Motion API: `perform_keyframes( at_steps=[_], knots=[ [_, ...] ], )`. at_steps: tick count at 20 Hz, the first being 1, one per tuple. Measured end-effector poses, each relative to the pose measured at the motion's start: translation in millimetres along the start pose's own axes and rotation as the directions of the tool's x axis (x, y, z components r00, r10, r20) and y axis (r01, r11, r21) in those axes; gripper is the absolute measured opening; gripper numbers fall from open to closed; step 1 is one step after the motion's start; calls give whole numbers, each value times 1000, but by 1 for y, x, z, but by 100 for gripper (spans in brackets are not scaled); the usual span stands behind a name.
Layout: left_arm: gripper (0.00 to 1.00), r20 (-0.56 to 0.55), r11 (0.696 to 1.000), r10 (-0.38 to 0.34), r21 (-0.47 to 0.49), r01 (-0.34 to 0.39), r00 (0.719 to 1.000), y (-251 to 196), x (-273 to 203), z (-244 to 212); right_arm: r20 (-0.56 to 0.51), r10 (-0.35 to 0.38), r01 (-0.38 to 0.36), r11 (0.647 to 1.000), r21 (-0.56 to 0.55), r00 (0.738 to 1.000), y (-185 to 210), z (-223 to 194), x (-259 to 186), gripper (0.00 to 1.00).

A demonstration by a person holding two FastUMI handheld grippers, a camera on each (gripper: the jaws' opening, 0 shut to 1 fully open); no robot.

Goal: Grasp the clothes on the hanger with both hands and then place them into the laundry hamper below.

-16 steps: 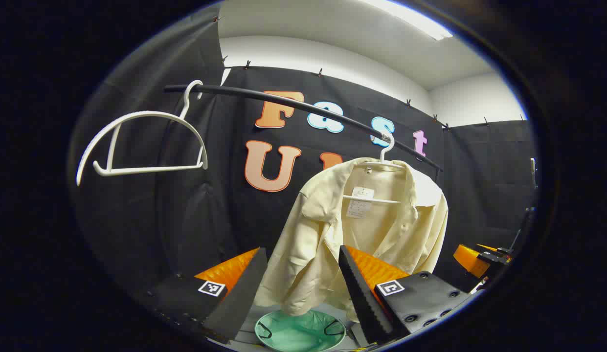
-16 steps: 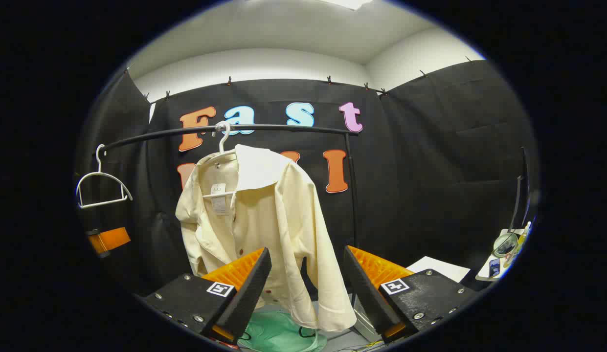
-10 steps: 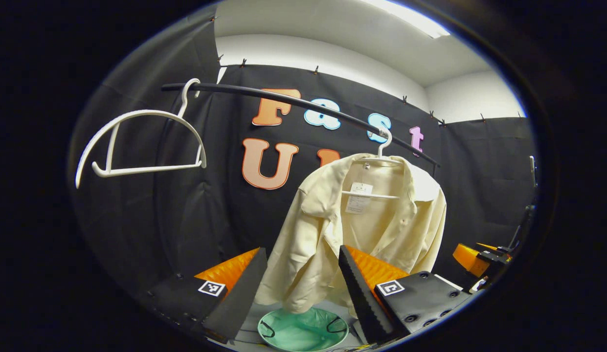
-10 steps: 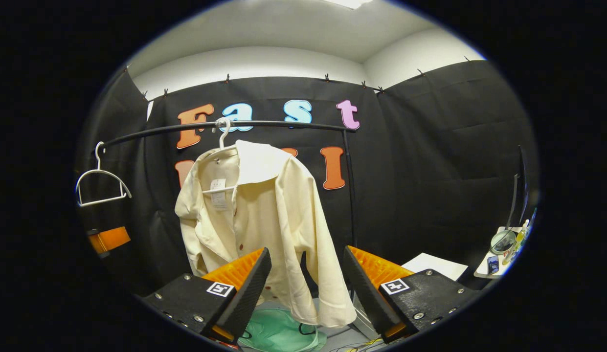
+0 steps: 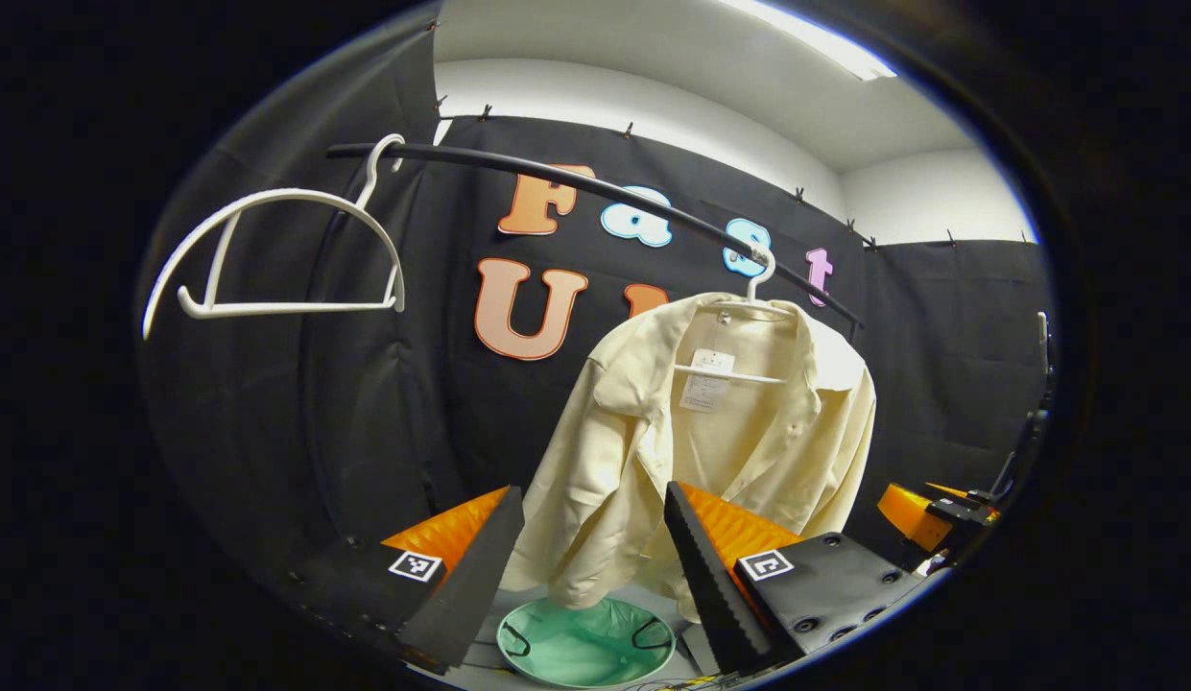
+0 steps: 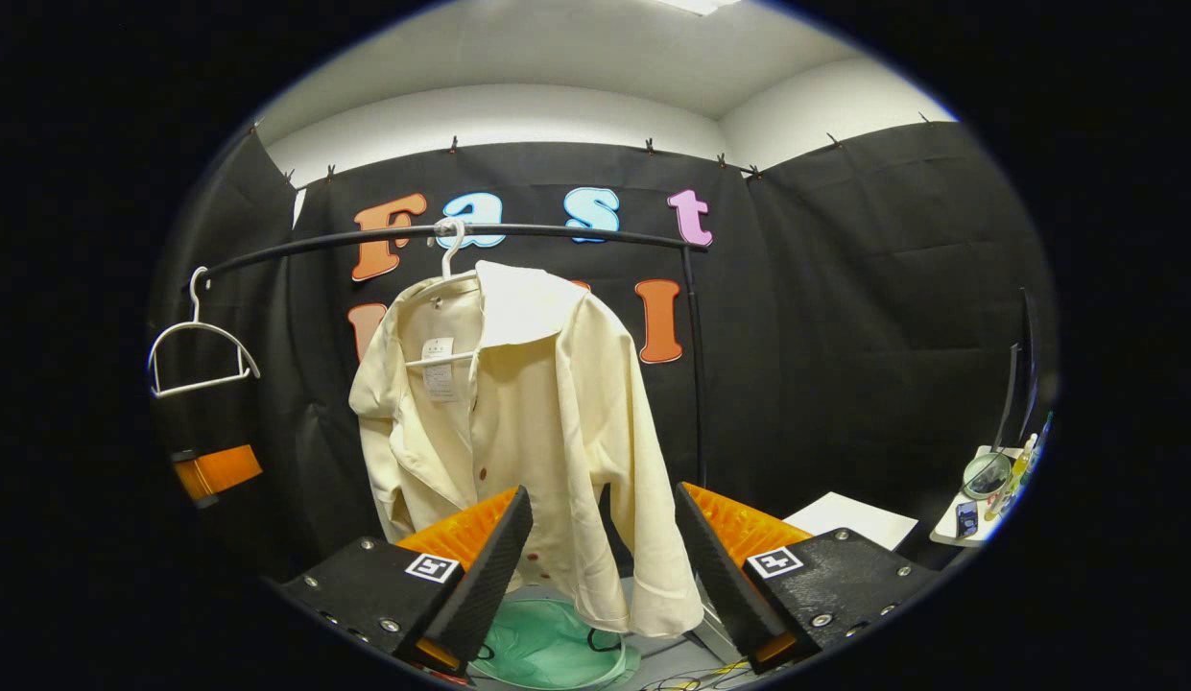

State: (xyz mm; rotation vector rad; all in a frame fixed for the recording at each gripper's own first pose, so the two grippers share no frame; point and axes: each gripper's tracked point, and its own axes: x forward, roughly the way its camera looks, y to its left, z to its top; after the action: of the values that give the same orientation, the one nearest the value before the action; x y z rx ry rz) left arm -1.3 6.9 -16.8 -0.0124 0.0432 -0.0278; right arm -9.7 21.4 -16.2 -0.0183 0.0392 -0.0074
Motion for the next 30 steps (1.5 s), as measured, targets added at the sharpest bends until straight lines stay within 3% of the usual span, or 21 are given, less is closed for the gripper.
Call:
perform_keyframes(
  at_steps=[10, 16, 21, 30],
  knots=[
    [93, -13, 1000, 5, -1, -5, 1000, 10, 6, -5, -26, 73, -74, 997, -27, 997, 49, -7, 29, 94],
    [100, -26, 1000, 31, 2, -31, 999, 24, 11, -12, -14, 97, -97, 994, -48, 995, 78, -2, 70, 93],
    [96, -37, 999, 42, 5, -42, 998, 33, 13, -14, -26, 108, -109, 994, -32, 994, 97, -5, 108, 94],
    [96, -43, 998, 59, 19, -58, 997, 43, 21, -14, -37, -54, 52, 997, -49, 998, 81, -5, 183, 94]
  ],
)
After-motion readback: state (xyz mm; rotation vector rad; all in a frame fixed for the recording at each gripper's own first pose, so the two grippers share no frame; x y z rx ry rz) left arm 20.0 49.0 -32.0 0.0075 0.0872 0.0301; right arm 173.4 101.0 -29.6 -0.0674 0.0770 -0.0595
